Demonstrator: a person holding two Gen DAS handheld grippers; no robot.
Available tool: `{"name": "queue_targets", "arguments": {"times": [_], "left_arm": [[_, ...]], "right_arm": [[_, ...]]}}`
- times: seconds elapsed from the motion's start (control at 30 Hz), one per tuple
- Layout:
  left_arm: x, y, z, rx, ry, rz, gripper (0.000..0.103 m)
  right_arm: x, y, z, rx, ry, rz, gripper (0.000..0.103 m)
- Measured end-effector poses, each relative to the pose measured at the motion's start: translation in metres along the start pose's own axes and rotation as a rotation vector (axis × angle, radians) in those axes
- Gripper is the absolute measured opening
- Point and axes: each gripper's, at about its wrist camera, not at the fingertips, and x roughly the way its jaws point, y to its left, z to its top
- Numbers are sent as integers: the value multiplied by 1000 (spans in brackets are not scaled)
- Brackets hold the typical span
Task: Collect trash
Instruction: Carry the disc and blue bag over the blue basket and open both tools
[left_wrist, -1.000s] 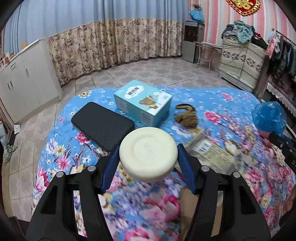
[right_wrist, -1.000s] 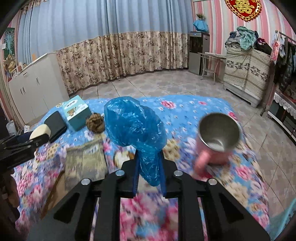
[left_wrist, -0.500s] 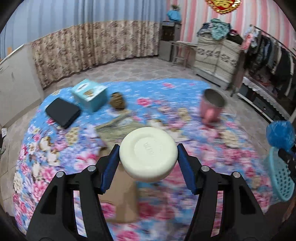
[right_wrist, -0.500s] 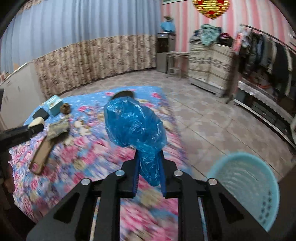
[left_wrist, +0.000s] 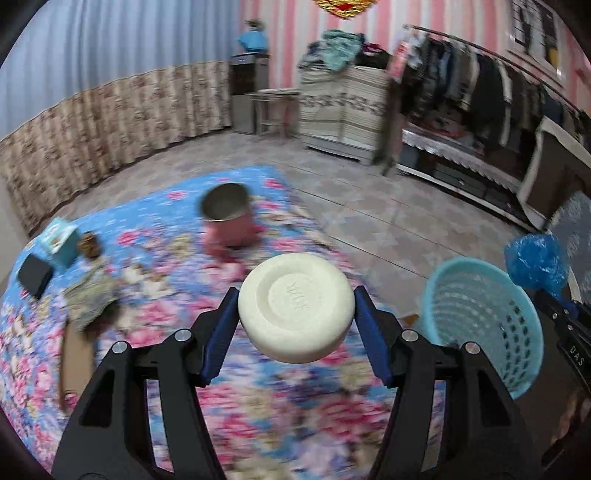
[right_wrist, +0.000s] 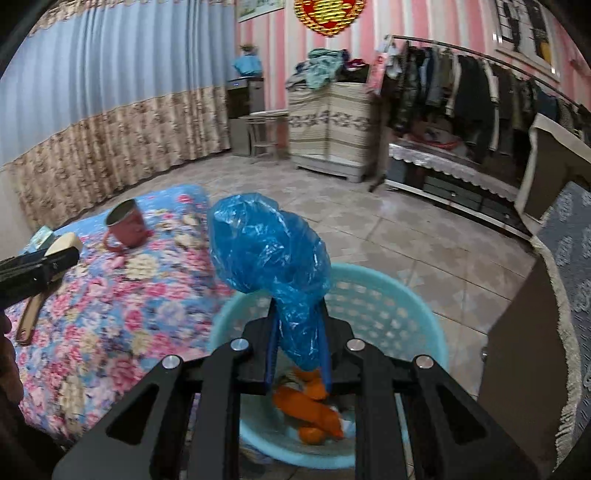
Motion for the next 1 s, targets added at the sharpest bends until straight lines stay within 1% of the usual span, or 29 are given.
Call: {"name": "queue_targets", "arguments": {"times": [0.07,0.13,0.17,0.3,0.4,0.53,0.57,0.63,0.67,0.7,0.77,1.0], "left_arm": [[7,-24,-1,29,-2,-40,61],[15,-45,-2,53,3,-63,61],[21,-60,-4,73,10,-79,61],[37,-99,-8,123,19,-124,61],[51,-124,-11,151,37,-158,61],[61,-149,-10,201,34,-180,61],[61,-151,-9,208,38,-190,64],[59,-153,-7,209,24,-181,86],[55,-150,-4,199,2,-165,89],[54,-148,-1,190,-5,-164,92],[53,-139,4,167,1,-158,92],[48,-85,17,85,-8,-75,95]], "right_arm": [[2,-17,-4,26,8,-20,19],[6,-32,-8,51,16,-37,19],[8,-37,-10,62,21,-41,19],[18,-55,-17,96,41,-55,19],[25,-65,-20,111,52,-66,19],[27,-79,-25,130,61,-84,19],[28,-81,-26,134,63,-87,19],[30,-84,-26,136,67,-94,19],[31,-85,-26,137,69,-95,19],[32,-86,-27,137,71,-95,19],[36,-84,-27,139,79,-95,19],[52,-68,-30,126,105,-70,19]]}}
